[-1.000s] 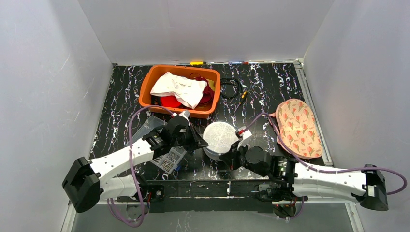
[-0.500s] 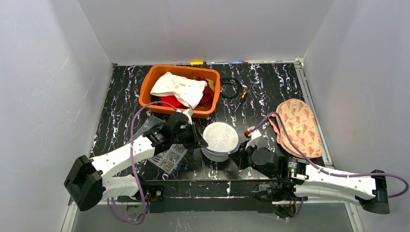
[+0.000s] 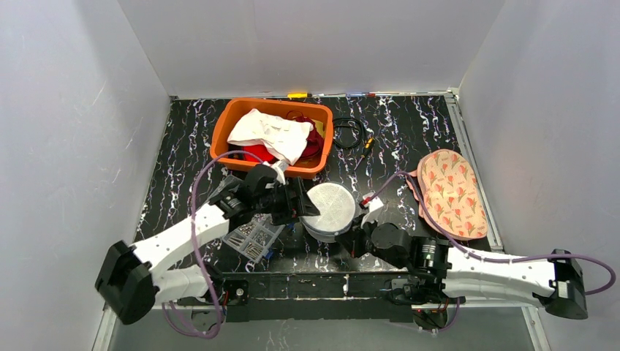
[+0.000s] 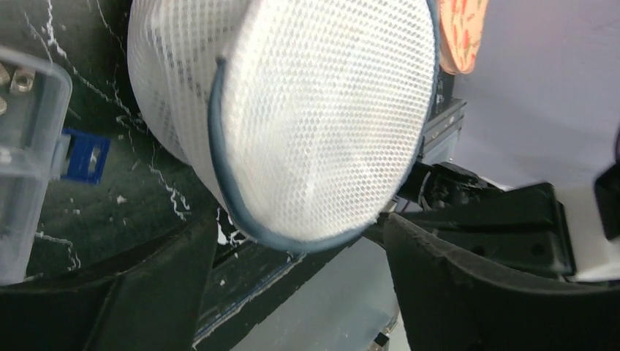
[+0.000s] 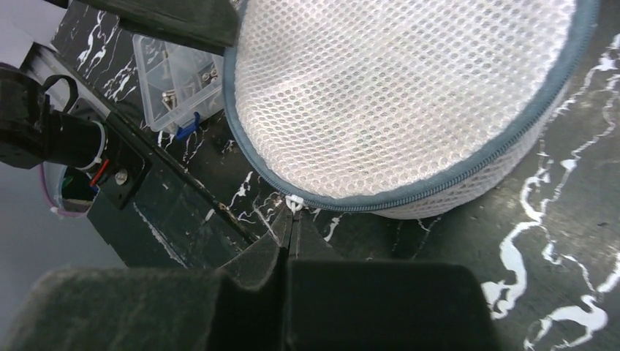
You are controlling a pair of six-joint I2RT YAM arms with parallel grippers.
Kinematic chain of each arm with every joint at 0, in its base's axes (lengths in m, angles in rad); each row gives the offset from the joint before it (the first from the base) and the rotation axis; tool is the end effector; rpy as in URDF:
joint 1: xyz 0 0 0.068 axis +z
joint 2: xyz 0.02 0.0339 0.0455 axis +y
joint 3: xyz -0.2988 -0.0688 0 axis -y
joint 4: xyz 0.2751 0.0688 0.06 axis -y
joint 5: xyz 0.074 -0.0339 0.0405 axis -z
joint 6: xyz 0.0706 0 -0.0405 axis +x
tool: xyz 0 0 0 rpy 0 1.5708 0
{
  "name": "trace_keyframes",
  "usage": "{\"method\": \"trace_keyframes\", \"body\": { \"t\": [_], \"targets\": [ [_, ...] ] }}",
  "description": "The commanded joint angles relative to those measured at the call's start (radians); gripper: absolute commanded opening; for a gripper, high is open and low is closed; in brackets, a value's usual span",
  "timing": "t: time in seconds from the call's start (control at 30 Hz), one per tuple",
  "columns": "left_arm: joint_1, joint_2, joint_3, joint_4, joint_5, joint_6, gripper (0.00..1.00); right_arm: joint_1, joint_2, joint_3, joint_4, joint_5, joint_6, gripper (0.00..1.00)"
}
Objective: Unzip the laundry bag and remove the bra
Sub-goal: Unzip the laundry bag at the center of the board.
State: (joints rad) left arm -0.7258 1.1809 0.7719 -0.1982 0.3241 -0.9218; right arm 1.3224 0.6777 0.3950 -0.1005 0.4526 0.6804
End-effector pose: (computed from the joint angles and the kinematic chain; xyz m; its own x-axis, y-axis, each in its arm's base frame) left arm 0.2083 -0.2149 0.2551 -0.9150 -0.1977 -0.3516 0.1585 0.6253 -0.7641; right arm 0.0780 0.1821 0.2303 -0.5571 0.1047 -0.8238 -0.5423 0.7055 0.4564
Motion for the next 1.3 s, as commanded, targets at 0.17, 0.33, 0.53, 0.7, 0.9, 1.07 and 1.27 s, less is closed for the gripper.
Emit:
{"method": "trace_keyframes", "body": {
  "t": [0.17, 0.33, 0.53, 0.7, 0.9, 1.07, 1.27],
  "targets": [
    [-0.022, -0.354, -0.212, -0.076, -0.003, -0.171, 0.90, 0.004, 0.141, 0.019, 0.264, -0.115, -0.001, 0.01],
    [-0.065, -0.406, -0.250, -0.088, -0.050, -0.233, 0.90, 0.006, 0.233, 0.033, 0.358, -0.152, -0.003, 0.01],
    [-0.073, -0.312, -0.171, -0.059, -0.122, -0.243, 0.87, 0.014, 0.325, 0.060, 0.419, -0.186, -0.008, 0.01],
    [-0.078, -0.175, -0.116, 0.013, -0.105, -0.225, 0.76, 0.022, 0.301, 0.059, 0.401, -0.170, -0.007, 0.01],
    [-0.095, -0.063, -0.122, 0.096, -0.101, -0.234, 0.59, 0.026, 0.249, 0.042, 0.367, -0.147, 0.003, 0.01],
    [-0.097, -0.058, -0.115, 0.092, -0.137, -0.221, 0.29, 0.029, 0.229, 0.033, 0.353, -0.136, 0.008, 0.01],
    [-0.098, -0.073, -0.090, 0.036, -0.166, -0.195, 0.00, 0.030, 0.201, 0.035, 0.311, -0.118, 0.003, 0.01]
  ]
}}
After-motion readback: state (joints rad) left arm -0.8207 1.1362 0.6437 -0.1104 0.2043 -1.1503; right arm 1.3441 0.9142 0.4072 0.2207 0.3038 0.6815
